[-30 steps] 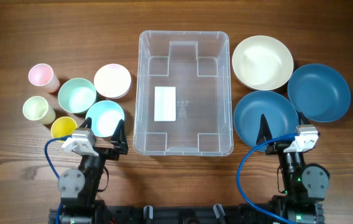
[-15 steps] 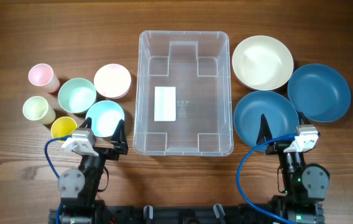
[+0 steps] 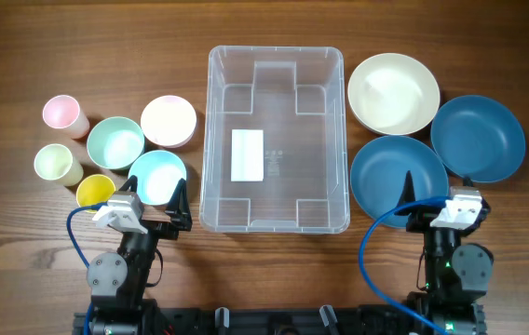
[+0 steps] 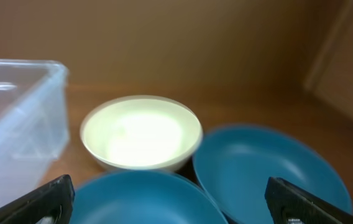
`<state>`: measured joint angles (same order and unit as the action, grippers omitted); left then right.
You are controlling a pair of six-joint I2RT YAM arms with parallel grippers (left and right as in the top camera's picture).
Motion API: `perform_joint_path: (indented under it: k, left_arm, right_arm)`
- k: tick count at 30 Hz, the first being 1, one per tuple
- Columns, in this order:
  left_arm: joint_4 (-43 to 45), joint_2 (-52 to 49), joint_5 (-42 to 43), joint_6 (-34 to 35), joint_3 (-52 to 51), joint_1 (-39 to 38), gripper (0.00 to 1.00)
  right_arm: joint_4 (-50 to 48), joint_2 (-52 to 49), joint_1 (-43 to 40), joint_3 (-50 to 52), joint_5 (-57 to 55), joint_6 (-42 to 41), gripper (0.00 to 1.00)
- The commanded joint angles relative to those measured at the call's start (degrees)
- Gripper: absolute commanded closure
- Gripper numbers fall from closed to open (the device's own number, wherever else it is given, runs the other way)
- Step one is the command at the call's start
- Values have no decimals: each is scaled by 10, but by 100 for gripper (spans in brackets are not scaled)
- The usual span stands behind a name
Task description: Pack container
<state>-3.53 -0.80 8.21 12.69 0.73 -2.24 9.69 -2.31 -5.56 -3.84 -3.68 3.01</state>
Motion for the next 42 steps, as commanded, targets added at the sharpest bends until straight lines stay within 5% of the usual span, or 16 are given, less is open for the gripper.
perform_joint_path:
  k: [1,13,20,29,36,42]
  left_arm:
    - [-2,3,-3,-9,-4,1,0]
    - [-2,3,-3,-9,-4,1,0]
    - [-1,3,-3,-9,-4,1,0]
    - [-2,3,-3,-9,-4,1,0]
    - [-2,3,-3,-9,-4,1,0]
    - [-2,3,-3,-9,-4,1,0]
  right_arm:
    - [15,-54,-17,-73,-60,-34,0]
    - [70,-404,-125,-277,92,-4,0]
    - [132,-493,-133,-337,205,2,0]
    - [118,-500,-133,-337,163,-52,0]
    - [110,-568,-152,-337,-109,-192,0]
    - [74,-653,-255,-338,-80,-242,0]
